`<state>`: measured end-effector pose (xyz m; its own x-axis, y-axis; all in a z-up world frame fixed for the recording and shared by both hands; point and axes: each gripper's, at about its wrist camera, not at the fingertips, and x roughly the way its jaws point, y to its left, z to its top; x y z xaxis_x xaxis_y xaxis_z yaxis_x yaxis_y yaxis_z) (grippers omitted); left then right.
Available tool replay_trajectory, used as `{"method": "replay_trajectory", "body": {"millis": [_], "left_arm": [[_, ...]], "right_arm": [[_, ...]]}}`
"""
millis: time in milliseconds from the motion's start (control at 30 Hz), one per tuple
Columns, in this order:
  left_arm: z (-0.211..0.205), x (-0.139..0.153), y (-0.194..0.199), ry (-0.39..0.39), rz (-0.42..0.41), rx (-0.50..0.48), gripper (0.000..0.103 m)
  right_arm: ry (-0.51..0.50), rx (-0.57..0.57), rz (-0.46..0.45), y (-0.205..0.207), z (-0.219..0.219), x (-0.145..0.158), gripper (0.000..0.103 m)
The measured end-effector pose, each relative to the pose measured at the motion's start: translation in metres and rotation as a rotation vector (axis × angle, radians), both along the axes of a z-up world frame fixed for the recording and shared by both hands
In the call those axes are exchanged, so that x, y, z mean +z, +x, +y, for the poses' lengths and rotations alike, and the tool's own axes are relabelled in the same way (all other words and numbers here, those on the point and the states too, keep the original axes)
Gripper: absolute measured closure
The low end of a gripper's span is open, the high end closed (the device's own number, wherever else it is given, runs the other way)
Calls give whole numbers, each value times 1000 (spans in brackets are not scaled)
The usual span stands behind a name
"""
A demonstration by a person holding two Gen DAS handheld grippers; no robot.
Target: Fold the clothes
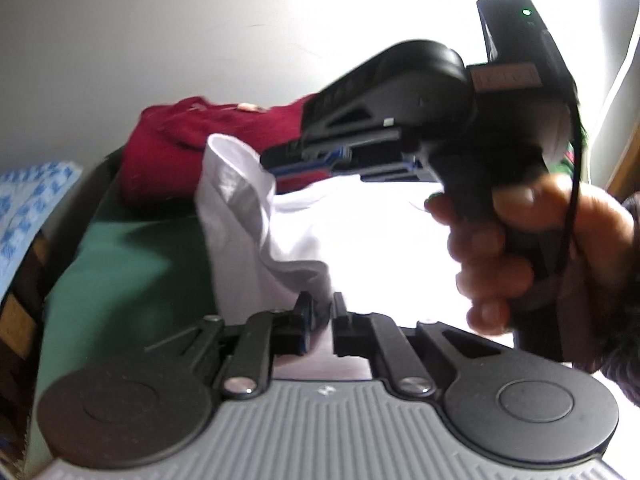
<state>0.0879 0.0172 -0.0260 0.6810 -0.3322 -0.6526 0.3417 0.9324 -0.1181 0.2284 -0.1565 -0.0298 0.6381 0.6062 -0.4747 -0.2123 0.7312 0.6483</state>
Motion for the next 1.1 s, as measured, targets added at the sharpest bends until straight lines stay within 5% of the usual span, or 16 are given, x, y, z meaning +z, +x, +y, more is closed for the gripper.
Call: {"method": "replay_trajectory", "body": {"millis": [133, 200, 300, 433, 533, 667, 767, 867, 933, 1100], "left_arm": [[-12, 6, -16, 23, -2, -26, 71], [-12, 4, -27, 66, 4, -15, 69], [-6, -6, -24, 107, 38, 27, 68], [3, -12, -40, 189, 46, 74, 46], [13, -14, -61, 176, 87, 103, 42], [25, -17, -89, 159, 142, 142, 42], [34, -19, -110, 145, 183, 171, 41], [43, -21, -131, 132, 224, 200, 41], [49, -22, -145, 123, 250, 218, 41], [53, -19, -172, 117, 286, 249, 41]], "right_arm": [[44, -80, 31, -5, -37, -3, 101], [34, -80, 44, -10, -48, -6, 99], [-10, -28, 54, -17, -42, -15, 86], [-10, 50, 48, -23, -26, -24, 62], [-51, 46, 9, -19, -12, -24, 49], [-96, 61, -6, -11, 6, -31, 44], [-91, 96, -27, -7, 13, -35, 46], [-123, 138, -45, -4, 23, -36, 61], [-161, 170, -41, -2, 28, -35, 99], [-127, 160, -40, -3, 17, -26, 99]]}}
